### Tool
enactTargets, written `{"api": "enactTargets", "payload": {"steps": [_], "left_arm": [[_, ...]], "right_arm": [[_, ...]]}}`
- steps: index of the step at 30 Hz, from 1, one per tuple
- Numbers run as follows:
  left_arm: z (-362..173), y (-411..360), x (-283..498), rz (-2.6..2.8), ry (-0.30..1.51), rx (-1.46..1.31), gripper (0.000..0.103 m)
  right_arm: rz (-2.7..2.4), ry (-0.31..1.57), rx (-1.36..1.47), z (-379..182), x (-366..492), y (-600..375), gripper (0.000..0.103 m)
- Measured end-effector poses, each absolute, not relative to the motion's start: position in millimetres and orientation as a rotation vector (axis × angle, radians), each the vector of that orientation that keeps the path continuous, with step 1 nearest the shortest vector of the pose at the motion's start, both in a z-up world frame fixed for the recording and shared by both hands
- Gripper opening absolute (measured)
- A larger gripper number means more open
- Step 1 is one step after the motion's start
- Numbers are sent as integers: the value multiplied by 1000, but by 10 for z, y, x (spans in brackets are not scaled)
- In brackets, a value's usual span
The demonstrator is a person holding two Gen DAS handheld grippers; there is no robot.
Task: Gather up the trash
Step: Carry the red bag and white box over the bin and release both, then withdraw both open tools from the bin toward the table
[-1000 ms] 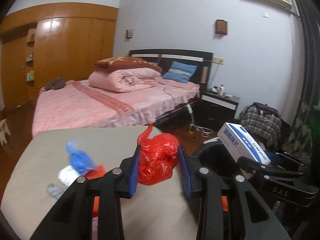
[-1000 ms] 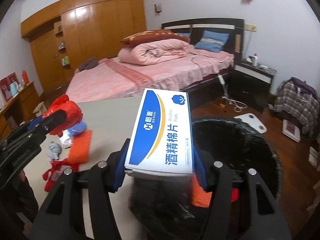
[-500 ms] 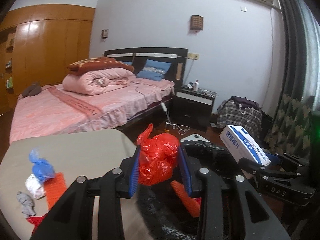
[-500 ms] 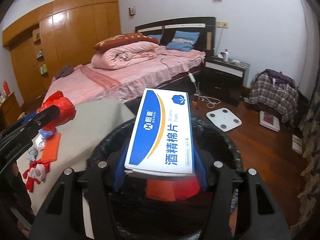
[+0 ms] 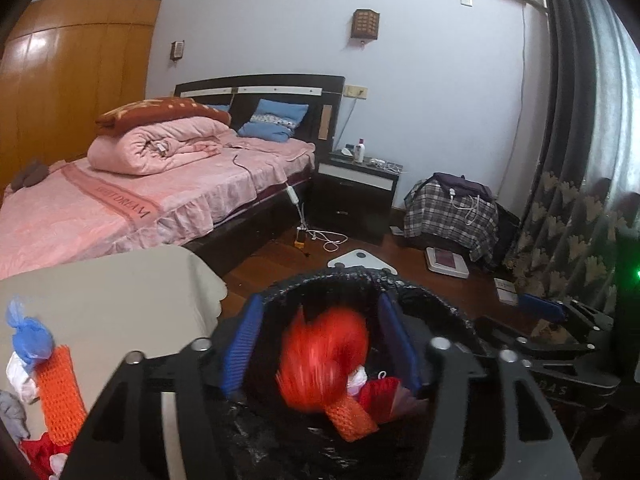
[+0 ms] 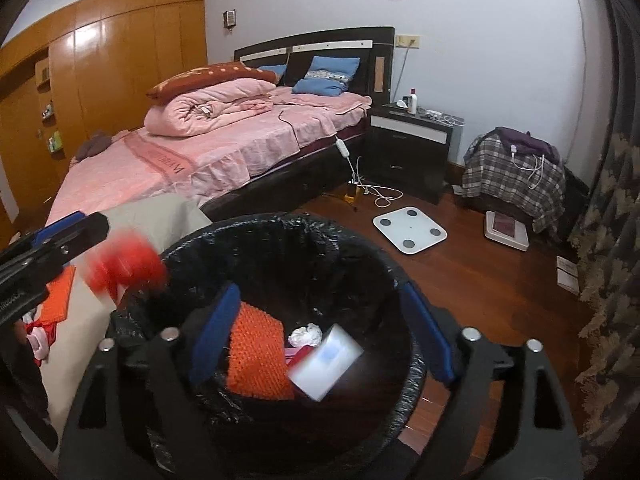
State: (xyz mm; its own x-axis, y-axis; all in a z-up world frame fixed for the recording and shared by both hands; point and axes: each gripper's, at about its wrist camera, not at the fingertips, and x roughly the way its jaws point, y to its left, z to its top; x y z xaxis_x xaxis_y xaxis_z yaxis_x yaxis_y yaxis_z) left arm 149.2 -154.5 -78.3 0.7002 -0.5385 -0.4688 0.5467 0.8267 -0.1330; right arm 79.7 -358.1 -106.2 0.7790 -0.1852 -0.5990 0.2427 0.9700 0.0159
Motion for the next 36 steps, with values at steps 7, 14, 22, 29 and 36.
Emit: {"api": "enactTargets", "payload": {"steps": [7,14,22,29,36], "left_arm": [[-746,-1145,1496,-491,497,14,89],[-731,-516,1392,-343,487,21,97],[-830,278,1228,-163,497,27,97],[-952,839,1188,-39,520,-1,97],[-1125,1290,1254,58,546,-33,96]], "right_arm": [[-218,615,130,-1022,756,-3526,97],[-141,611,127,-963,845,-3180,97],[-8,618,103,-969,1053,-2523,97],[117,610,45,-943,1230,-1892,97],[200,612,9,-986,1411,-1402,97]]}}
